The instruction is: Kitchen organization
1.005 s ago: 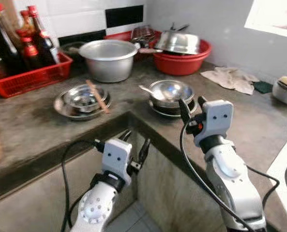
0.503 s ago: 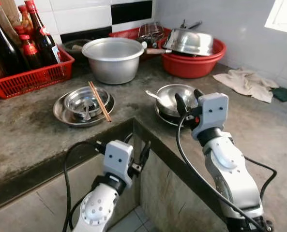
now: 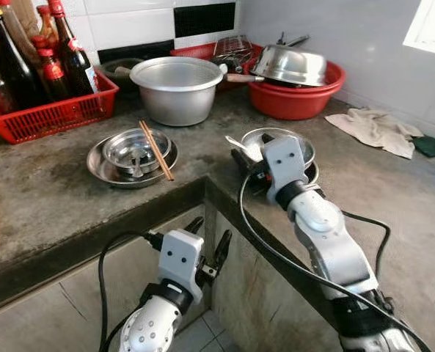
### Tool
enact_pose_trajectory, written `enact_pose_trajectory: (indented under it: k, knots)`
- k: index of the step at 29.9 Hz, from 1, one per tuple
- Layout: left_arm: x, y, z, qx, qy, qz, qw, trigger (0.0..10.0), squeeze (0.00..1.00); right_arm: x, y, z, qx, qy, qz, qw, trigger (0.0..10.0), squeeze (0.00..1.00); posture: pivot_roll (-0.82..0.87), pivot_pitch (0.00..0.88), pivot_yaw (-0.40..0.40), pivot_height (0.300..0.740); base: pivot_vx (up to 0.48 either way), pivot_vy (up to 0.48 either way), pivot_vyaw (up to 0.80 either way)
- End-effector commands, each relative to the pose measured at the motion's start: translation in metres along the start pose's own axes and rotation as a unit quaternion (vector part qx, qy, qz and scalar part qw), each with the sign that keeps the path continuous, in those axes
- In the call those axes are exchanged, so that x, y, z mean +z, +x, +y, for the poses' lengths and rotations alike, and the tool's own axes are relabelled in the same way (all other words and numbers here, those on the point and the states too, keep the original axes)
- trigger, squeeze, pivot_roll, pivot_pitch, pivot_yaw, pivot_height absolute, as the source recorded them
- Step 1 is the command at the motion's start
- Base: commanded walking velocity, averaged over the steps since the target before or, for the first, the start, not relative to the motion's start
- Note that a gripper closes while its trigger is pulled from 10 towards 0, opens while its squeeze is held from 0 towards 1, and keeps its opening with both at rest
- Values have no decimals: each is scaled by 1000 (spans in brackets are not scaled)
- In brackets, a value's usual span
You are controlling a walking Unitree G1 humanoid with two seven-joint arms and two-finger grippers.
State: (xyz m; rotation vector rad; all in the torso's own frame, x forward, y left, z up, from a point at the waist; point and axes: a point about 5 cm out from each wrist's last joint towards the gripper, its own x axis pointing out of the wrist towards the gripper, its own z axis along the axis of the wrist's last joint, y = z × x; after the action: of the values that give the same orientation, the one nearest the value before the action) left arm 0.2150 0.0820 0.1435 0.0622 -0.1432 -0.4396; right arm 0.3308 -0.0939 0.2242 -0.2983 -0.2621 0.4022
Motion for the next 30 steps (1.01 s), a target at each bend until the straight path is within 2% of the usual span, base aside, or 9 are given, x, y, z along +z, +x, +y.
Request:
enact_pose_trajectory:
  k: [1,5,9,11,13,19,30]
  knots:
    - [6,-2,0,1,2,-14,1000,10000,0,4,4,-1,6,-12,-9,1000,10000,0,195,90,-74,740,0,0,0]
    - [6,-3,-3,2,-1,-14,1000,10000,0,9,17,5,22,-55,-18,998,10000,0,197,101,-85,740,0,0,0]
    - [7,-3,-5,1,-5,-16,1000,10000,0,6,23,7,30,-85,-9,996,10000,0,196,111,-90,740,0,0,0]
    - [10,-3,-6,3,-9,-24,1000,10000,0,4,25,8,33,-94,-3,995,10000,0,195,115,-93,740,0,0,0]
    - [17,-2,-11,-9,-21,-39,999,10000,0,-1,28,8,34,-121,9,992,10000,0,196,119,-98,740,0,0,0]
    - [25,1,-16,-23,-30,-58,998,10000,0,-4,37,2,13,-149,23,988,10000,0,198,123,-106,740,0,0,0]
    - [23,1,-16,-19,-29,-54,998,10000,0,3,54,1,-10,-156,14,988,10000,0,197,122,-117,740,0,0,0]
